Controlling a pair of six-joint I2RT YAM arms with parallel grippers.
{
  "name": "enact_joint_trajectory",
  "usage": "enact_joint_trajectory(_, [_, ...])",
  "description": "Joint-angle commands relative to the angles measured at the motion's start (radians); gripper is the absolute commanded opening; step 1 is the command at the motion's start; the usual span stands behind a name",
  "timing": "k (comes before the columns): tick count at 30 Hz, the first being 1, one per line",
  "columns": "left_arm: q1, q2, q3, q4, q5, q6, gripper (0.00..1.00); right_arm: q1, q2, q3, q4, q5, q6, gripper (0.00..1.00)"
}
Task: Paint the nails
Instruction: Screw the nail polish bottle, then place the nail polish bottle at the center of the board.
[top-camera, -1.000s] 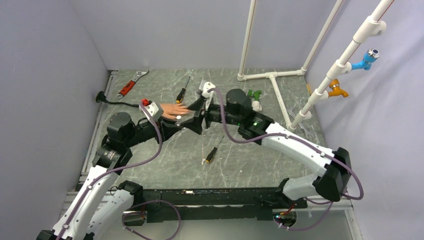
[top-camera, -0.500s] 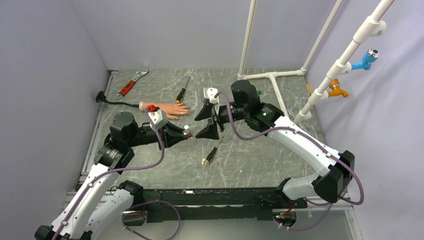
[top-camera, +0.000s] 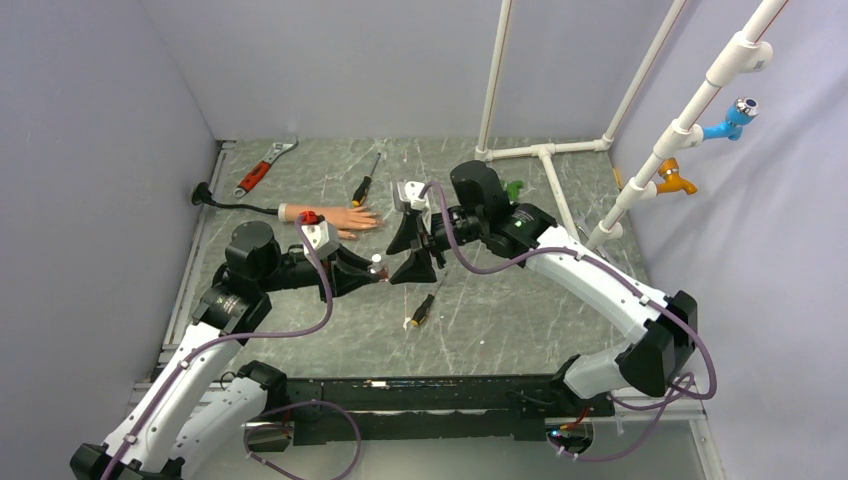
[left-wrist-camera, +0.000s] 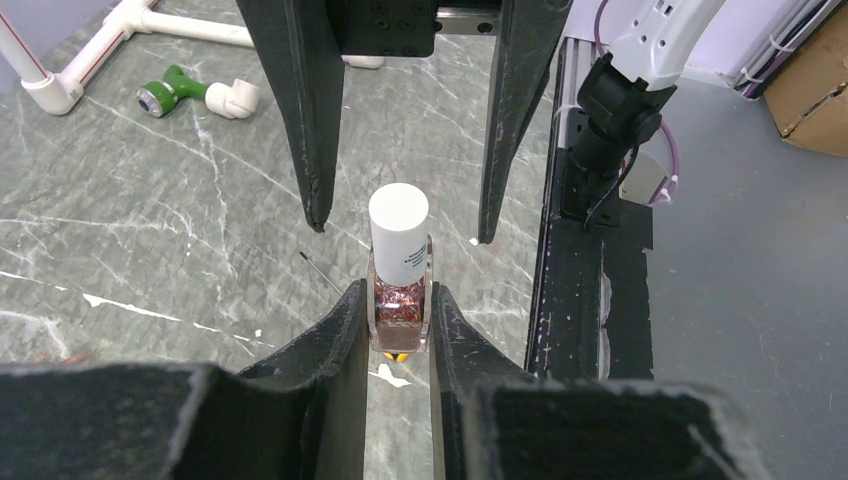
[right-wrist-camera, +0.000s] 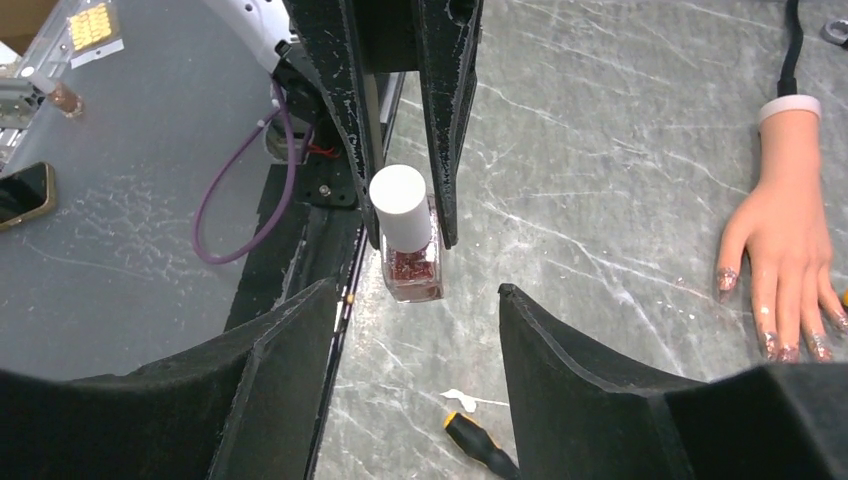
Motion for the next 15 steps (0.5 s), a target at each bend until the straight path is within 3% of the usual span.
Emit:
enact_joint_trajectory(1, [-0.006, -0.006, 0.040, 0.029, 0.031, 0.017, 0.00, 0.000, 0.012, 0.052, 0.004, -0.042, -0.026, 0.62])
enact_joint_trajectory(9, [-0.008, -0.007, 0.043, 0.022, 0.031, 0.024, 0.00, 0.006, 0.055, 0.083, -0.009, -0.053, -0.034, 0.60])
enact_joint_trajectory(15, [-0.008, -0.006, 0.043, 0.020, 0.024, 0.025, 0.00, 0.032, 0.088, 0.122, -0.060, -0.036, -0.064, 0.49])
